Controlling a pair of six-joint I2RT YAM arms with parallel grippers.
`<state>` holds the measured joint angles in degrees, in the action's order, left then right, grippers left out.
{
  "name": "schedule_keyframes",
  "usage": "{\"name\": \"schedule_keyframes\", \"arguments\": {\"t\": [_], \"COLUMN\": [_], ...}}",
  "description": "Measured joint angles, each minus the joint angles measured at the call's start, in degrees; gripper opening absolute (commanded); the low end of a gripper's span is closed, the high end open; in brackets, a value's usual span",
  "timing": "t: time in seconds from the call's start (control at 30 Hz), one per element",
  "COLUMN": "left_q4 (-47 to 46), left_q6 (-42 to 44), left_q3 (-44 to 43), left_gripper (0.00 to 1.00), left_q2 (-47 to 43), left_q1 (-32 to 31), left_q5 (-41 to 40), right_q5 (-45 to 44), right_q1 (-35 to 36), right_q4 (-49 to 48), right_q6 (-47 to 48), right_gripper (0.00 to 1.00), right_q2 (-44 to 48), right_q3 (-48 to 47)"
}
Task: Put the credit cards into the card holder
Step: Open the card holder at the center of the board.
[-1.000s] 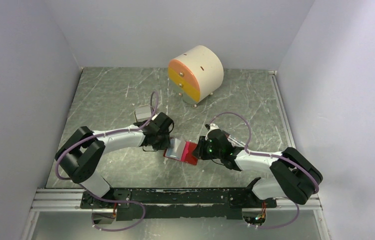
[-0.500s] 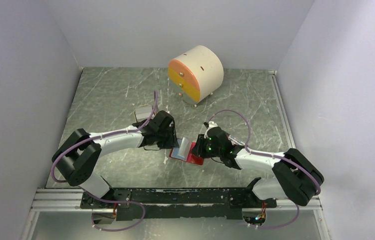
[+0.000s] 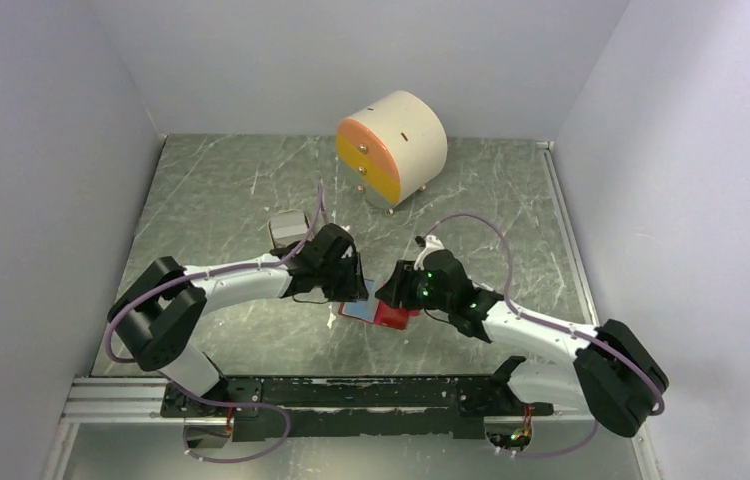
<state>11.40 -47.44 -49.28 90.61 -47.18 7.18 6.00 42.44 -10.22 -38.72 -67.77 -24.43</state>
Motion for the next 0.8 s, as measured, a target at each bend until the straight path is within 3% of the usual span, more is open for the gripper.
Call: {"name": "schedule_keyframes", "arguments": {"t": [0.1, 0.3, 0.5, 0.8], "left_q4": [-1.2, -4.9, -6.3, -5.5], "left_q6": [-0.3, -1.3, -1.7, -2.8], "left_q3": [-0.1, -0.5, -1.1, -0.9], "left_gripper": [0.43, 0.42, 0.41, 0.38], "left_q2": [0.0, 1.1, 3.7, 3.9], "left_q1": [-0.5, -1.4, -2.3, -2.2], "left_q5": [1.1, 4.1, 5.5, 4.3], "right_q5": [-0.9, -1.8, -2.4, -2.0], "right_q1": [0.0, 0.0, 0.0, 0.0], "right_q4": [2.1, 4.4, 2.8, 2.0], "right_q6": [-1.0, -2.6, -4.1, -3.8], "right_gripper": [0.49, 0.22, 0.22, 0.21], "right_q2": [2.9, 8.4, 7.8, -2.9], "right_q3": [-0.5, -1.6, -1.7, -3.3]}}
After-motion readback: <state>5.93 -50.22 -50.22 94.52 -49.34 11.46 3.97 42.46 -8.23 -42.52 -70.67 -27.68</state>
